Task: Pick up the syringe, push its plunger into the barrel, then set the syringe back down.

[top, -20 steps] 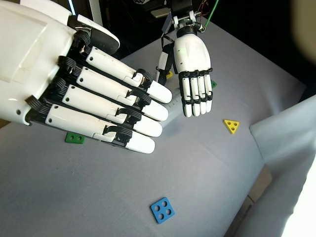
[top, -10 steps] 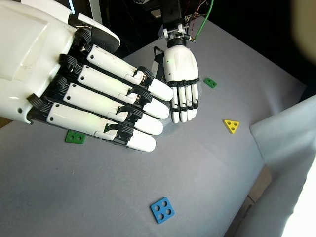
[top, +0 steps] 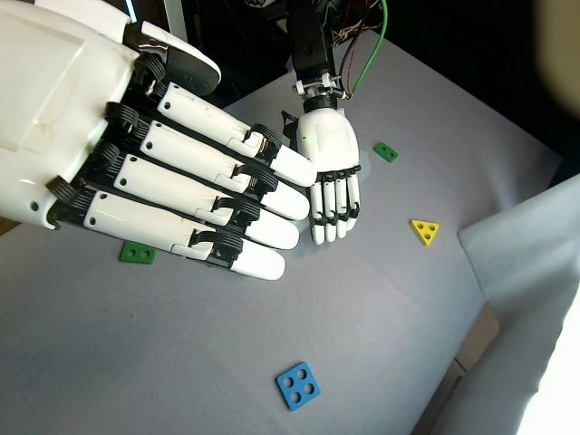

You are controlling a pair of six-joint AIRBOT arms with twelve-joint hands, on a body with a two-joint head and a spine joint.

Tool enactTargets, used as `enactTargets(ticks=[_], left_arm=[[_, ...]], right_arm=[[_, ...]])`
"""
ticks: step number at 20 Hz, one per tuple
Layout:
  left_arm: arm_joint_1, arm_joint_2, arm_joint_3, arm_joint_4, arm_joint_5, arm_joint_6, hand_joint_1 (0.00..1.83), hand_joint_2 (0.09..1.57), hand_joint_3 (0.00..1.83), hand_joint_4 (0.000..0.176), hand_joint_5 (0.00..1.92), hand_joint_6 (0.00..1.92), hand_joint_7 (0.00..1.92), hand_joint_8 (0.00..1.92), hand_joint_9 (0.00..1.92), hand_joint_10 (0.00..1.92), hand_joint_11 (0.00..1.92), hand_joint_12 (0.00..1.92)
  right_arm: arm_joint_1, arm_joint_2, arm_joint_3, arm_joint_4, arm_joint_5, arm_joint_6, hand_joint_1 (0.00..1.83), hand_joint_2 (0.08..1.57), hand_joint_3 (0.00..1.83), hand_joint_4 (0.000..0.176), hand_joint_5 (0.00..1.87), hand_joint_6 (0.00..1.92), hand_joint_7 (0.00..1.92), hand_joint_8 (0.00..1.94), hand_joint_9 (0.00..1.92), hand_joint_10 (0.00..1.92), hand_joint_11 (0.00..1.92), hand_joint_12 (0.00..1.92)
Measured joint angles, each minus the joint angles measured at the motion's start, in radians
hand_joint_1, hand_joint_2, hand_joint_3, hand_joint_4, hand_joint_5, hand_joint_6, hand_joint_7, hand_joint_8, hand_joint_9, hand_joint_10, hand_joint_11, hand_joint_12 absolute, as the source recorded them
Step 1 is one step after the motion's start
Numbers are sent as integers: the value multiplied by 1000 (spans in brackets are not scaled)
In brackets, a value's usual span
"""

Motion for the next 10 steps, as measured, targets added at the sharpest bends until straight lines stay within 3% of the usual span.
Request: enactTargets(ticks=[5,10], left_arm=[[3,0,-2,5,-5,-1,1082,967,2,0,118,0,129,0,153,0,0,649],[7,0,-3,7,-11,-1,1121,963,0,0,134,7,136,4,160,3,0,671]], right_arm=[[-7,0,-4,219,-69,0,0,1299,2,0,154,4,128,5,81,3,0,165],[-14,4,-4,378,-147,0,0,1297,0,0,178,4,149,3,107,5,0,250]])
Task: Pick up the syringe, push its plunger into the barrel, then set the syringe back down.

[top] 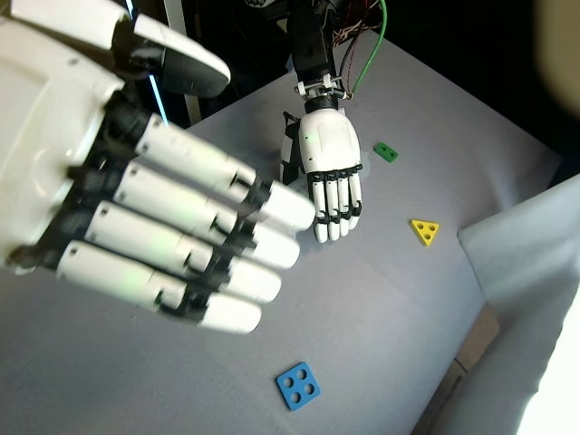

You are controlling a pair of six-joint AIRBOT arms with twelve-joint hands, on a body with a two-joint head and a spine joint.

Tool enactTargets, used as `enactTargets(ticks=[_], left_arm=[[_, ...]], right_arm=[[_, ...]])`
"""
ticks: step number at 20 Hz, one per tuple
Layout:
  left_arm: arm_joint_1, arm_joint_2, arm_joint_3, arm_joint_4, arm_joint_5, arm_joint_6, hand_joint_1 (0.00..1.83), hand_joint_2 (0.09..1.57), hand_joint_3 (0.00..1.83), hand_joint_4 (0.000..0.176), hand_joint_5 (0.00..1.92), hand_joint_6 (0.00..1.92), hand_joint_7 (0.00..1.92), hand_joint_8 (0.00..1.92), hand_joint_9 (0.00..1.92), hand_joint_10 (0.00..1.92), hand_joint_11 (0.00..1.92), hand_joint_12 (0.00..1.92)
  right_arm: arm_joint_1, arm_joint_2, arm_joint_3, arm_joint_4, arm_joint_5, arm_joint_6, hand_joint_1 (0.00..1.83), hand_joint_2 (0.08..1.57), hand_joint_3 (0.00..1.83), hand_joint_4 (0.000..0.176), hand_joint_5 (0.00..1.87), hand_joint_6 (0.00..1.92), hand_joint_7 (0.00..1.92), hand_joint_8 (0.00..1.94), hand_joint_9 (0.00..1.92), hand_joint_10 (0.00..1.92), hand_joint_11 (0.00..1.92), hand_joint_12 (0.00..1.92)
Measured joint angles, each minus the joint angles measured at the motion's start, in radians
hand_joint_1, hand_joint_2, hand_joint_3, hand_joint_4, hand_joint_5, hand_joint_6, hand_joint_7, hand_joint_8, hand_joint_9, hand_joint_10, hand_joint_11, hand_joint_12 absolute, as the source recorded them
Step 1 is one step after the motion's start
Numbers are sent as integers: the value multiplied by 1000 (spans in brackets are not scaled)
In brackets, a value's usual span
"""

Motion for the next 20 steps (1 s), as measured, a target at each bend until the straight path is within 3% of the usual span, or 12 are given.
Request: enactTargets(ticks=[3,4,8,9,10,13,18,19,20], left_arm=[[0,0,-4,0,0,0,1144,952,0,0,184,12,196,10,210,13,0,793],[0,0,-4,0,0,-1,1192,955,0,0,277,13,314,9,316,23,23,896],[-2,0,-5,4,-4,-8,1203,1100,2,0,749,25,831,18,834,42,491,766],[-3,0,-5,6,-5,-7,1334,1128,2,0,758,955,953,732,927,935,661,764],[-3,0,-5,11,-5,-6,1361,1139,1,0,755,1118,972,916,919,1169,739,800],[-3,-2,-5,11,-10,-3,1377,1119,1,0,849,931,969,1041,986,1159,955,847],[-12,-2,-11,-1,-8,4,1373,1128,0,0,879,960,917,1112,950,1190,894,883],[-16,2,-15,-8,-2,4,1469,1124,0,0,878,921,899,1117,975,1090,757,1420],[-23,11,-23,-35,7,2,1488,1126,1,0,861,946,890,1123,973,1082,723,1532]], right_arm=[[0,0,0,39,0,0,0,1297,0,0,183,2,157,2,115,5,0,289],[0,3,0,57,0,0,0,1298,0,0,181,1,154,0,106,1,0,257],[-15,4,-8,91,-14,-1,0,1298,0,0,189,3,169,4,120,5,0,278],[-15,9,-17,139,-19,0,0,1299,0,0,181,0,156,0,111,1,0,277],[-15,13,-26,209,-33,0,0,1301,1,0,176,0,150,0,106,0,0,276],[-15,12,-32,453,-166,0,0,1302,1,0,181,1,157,1,105,0,0,268],[-15,17,-27,709,-331,6,0,1303,1,0,175,2,160,1,111,2,0,233],[-15,15,-30,721,-366,37,0,1303,0,0,189,6,177,4,124,5,0,250],[-15,12,-30,723,-395,69,0,1303,0,0,191,7,180,4,128,6,0,255]])
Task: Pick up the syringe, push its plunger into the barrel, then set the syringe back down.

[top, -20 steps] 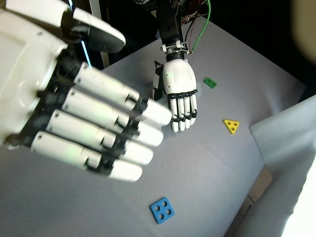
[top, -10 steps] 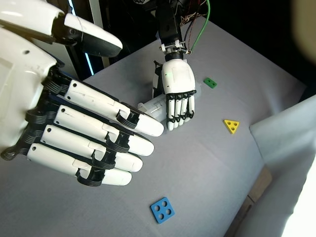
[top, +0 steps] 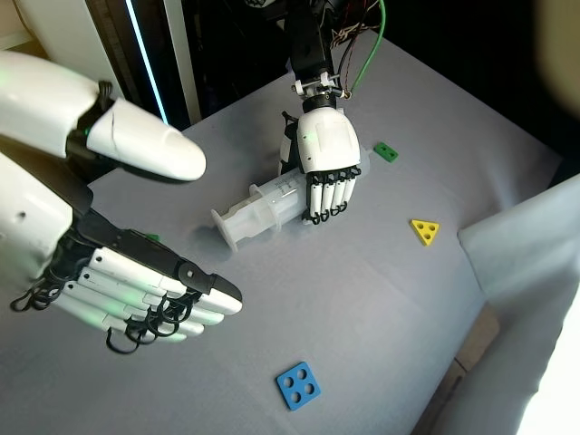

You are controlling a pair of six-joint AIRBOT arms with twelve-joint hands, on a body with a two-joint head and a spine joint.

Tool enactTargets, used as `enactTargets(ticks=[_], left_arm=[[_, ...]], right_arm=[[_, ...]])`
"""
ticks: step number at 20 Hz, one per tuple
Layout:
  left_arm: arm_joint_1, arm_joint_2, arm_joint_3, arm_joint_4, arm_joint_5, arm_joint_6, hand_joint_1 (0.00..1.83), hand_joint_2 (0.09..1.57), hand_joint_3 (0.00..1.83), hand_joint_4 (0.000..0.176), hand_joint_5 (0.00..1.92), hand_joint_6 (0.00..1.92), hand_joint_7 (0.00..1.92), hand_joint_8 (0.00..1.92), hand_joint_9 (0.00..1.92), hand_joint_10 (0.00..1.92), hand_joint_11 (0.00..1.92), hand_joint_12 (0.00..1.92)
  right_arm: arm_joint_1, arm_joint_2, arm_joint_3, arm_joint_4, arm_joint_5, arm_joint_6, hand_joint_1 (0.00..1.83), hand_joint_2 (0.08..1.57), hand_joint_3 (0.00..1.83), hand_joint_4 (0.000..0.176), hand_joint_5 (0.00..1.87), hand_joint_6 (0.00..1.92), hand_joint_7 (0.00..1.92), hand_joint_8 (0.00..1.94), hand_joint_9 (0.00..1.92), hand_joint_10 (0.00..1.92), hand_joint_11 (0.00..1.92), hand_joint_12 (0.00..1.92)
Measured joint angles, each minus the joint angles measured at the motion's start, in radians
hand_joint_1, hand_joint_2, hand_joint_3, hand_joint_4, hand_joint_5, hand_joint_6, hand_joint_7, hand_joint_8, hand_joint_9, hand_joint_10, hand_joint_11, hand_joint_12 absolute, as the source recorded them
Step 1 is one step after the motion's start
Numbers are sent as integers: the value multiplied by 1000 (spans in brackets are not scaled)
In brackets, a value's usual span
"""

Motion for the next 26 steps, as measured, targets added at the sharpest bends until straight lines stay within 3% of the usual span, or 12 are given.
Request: enactTargets(ticks=[1,4,5,6,10,11,12,18,19,21,25,26], left_arm=[[-7,4,-5,-13,7,-2,1376,1138,0,0,847,1007,888,1136,954,1196,823,1017],[-45,14,-14,-23,22,0,1370,1140,1,0,855,1023,872,1153,942,1208,835,934],[-58,17,-20,-21,20,-3,1468,1132,0,0,854,1002,880,1123,958,1135,729,1415],[-76,19,-28,-22,19,-5,1486,1135,1,0,852,995,875,1130,947,1144,693,1535],[-122,43,-47,-70,26,-3,1488,1145,1,0,878,955,829,1217,885,1189,691,1591],[-137,53,-47,-73,27,-1,1386,1159,0,0,869,1008,829,1242,854,1290,696,1246],[-151,60,-47,-75,22,0,1365,1165,0,0,865,1008,825,1257,832,1342,710,1147],[-220,90,-47,-111,51,43,1361,1169,1,0,860,969,821,1288,827,1367,763,1099],[-227,91,-47,-115,59,45,1464,1156,0,0,848,945,825,1250,861,1261,711,1511],[-242,94,-48,-114,76,43,1484,1156,1,0,838,954,812,1269,863,1244,699,1590],[-270,106,-50,-147,84,68,1493,1154,0,0,830,969,809,1298,864,1258,711,1546],[-276,109,-50,-152,90,66,1491,1166,1,0,831,958,790,1336,832,1328,657,1587]], right_arm=[[0,2,0,-1,-20,27,0,1299,0,0,200,6,185,3,135,6,0,315],[1,5,1,-1,-64,143,0,1299,0,0,190,0,177,1,127,1,0,275],[1,5,0,-1,-75,169,0,1300,0,0,184,0,173,0,126,0,0,273],[1,5,0,0,-94,203,0,1300,0,0,182,0,169,0,123,0,0,273],[1,5,0,21,-124,239,0,1296,0,0,175,3,168,4,121,5,0,255],[1,5,0,25,-127,239,0,1294,0,0,173,2,166,2,123,5,0,260],[1,5,-2,25,-130,239,0,1297,0,0,169,0,164,1,122,4,0,259],[0,-6,-6,24,-159,283,0,1296,1,0,181,3,173,1,133,3,0,314],[0,-16,-6,24,-158,285,0,1296,0,0,176,0,164,1,122,2,0,289],[-10,-38,-6,26,-150,286,0,1297,0,0,181,2,169,2,128,4,0,303],[-11,-90,-6,29,-143,306,0,1291,0,0,181,1,163,0,121,0,0,277],[-11,-105,-6,30,-141,306,0,1292,0,0,178,0,166,1,126,3,0,278]])
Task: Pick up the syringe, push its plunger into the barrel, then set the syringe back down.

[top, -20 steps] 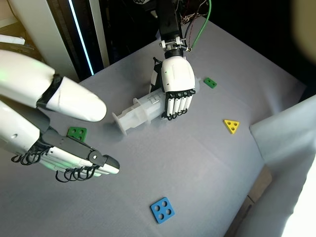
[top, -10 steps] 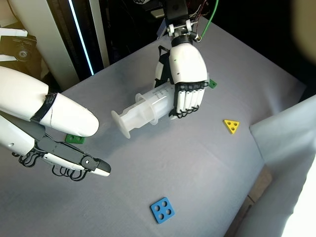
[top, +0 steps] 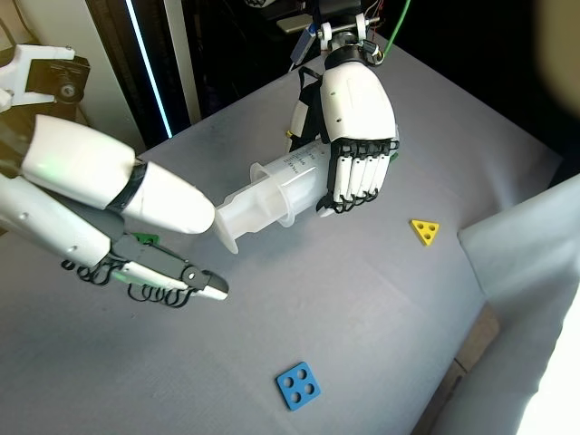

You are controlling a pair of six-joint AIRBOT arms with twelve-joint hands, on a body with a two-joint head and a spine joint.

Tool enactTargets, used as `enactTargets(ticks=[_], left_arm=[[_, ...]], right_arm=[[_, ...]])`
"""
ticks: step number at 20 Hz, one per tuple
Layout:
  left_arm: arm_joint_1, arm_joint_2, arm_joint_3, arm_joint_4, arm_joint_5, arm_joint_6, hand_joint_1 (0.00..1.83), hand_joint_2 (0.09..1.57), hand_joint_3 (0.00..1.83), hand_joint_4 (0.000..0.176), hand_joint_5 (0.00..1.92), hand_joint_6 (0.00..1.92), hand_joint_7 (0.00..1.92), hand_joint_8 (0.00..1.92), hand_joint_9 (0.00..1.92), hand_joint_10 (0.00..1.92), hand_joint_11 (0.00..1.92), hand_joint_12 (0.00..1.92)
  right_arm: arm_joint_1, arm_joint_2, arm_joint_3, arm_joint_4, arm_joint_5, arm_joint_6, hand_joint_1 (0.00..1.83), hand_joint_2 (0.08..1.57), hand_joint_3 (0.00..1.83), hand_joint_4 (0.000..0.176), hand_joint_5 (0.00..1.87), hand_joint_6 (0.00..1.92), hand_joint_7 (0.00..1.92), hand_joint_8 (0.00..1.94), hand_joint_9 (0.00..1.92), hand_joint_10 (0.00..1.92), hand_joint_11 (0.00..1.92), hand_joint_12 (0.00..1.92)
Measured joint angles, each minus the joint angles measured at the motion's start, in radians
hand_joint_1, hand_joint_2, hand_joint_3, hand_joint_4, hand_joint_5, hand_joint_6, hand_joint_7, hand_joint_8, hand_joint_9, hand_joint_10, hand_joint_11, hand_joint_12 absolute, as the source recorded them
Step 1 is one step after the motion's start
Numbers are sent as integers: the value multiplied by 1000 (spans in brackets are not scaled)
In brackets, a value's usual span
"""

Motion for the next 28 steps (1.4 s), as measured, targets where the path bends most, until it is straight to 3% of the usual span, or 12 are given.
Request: enactTargets(ticks=[1,2,4,15,20,23,28], left_arm=[[-2,2,0,2,0,4,1490,1168,1,0,828,978,761,1375,838,1325,668,1551],[-4,2,1,1,1,4,1386,1177,0,0,846,977,771,1380,834,1348,733,1206],[-5,6,2,0,12,5,1361,1180,0,0,860,921,785,1377,807,1405,768,1064],[-5,8,2,-5,13,19,1354,1200,0,0,773,1060,760,1445,801,1395,743,1096],[-5,14,4,-11,-6,24,1355,1197,0,0,779,1043,758,1428,814,1408,760,1121],[-5,14,4,-21,-13,32,1353,1200,0,0,788,1006,762,1415,794,1450,739,1169],[-3,20,7,-28,-19,45,1353,1200,1,0,790,1011,758,1420,788,1452,750,1136]], right_arm=[[0,-13,0,0,3,-1,0,1291,0,0,182,2,167,2,124,2,0,280],[0,-20,0,1,8,-1,0,1289,0,0,177,0,157,1,115,1,0,260],[0,-35,-1,-18,40,-1,0,1287,0,0,166,0,153,0,116,0,0,283],[0,-82,-21,-58,36,35,0,1287,0,0,162,0,149,0,110,0,0,227],[0,-140,-21,-248,14,244,0,1288,0,0,173,2,164,2,121,3,0,290],[0,-171,-21,-318,-10,312,0,1289,0,0,186,4,184,4,146,8,0,353],[2,-246,-14,-372,-51,338,0,1293,1,0,166,0,162,0,125,0,0,305]])
